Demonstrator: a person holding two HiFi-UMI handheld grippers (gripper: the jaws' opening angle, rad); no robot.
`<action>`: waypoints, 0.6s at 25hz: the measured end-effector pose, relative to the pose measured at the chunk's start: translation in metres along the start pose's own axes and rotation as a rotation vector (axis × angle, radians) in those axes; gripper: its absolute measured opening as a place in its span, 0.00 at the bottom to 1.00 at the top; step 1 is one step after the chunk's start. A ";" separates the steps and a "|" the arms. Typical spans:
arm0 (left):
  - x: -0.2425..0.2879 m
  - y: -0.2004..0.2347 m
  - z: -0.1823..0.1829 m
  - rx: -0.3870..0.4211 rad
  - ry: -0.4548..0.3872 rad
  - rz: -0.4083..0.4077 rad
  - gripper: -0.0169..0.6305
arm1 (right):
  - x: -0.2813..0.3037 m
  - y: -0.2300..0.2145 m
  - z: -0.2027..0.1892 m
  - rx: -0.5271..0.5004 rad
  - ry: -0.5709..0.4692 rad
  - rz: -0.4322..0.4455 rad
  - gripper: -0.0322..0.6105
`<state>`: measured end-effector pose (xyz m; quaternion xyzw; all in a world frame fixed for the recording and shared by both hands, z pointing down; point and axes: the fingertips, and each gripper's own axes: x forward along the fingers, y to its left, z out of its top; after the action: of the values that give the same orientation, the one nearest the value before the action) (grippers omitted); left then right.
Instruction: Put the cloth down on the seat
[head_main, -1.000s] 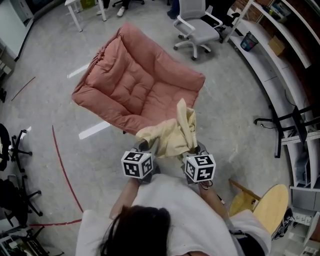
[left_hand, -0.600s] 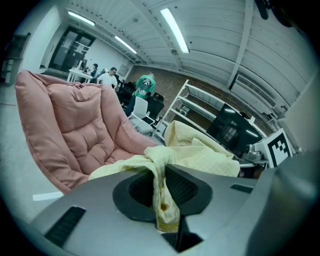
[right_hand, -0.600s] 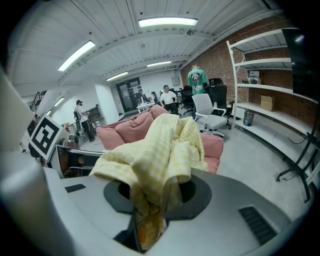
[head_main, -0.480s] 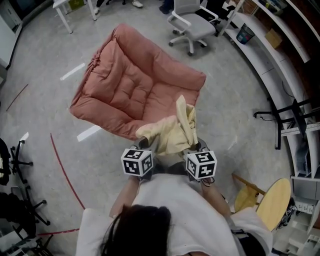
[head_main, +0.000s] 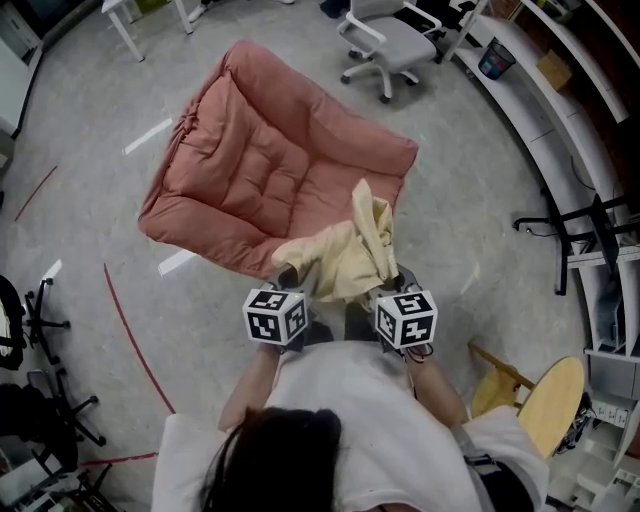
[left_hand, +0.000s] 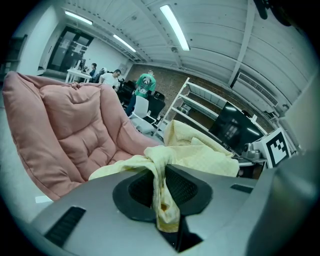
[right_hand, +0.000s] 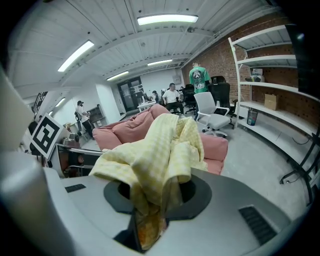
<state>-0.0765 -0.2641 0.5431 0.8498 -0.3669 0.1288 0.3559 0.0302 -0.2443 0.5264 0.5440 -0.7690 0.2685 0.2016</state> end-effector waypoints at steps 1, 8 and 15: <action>0.003 0.002 0.002 -0.003 -0.001 0.006 0.14 | 0.003 -0.002 0.002 -0.006 0.002 0.005 0.24; 0.029 0.009 0.017 -0.021 -0.009 0.049 0.14 | 0.026 -0.024 0.017 -0.024 0.018 0.033 0.24; 0.065 0.016 0.031 -0.023 0.000 0.097 0.14 | 0.054 -0.054 0.029 -0.017 0.043 0.052 0.24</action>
<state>-0.0440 -0.3280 0.5610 0.8269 -0.4089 0.1416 0.3592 0.0628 -0.3159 0.5467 0.5161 -0.7807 0.2788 0.2154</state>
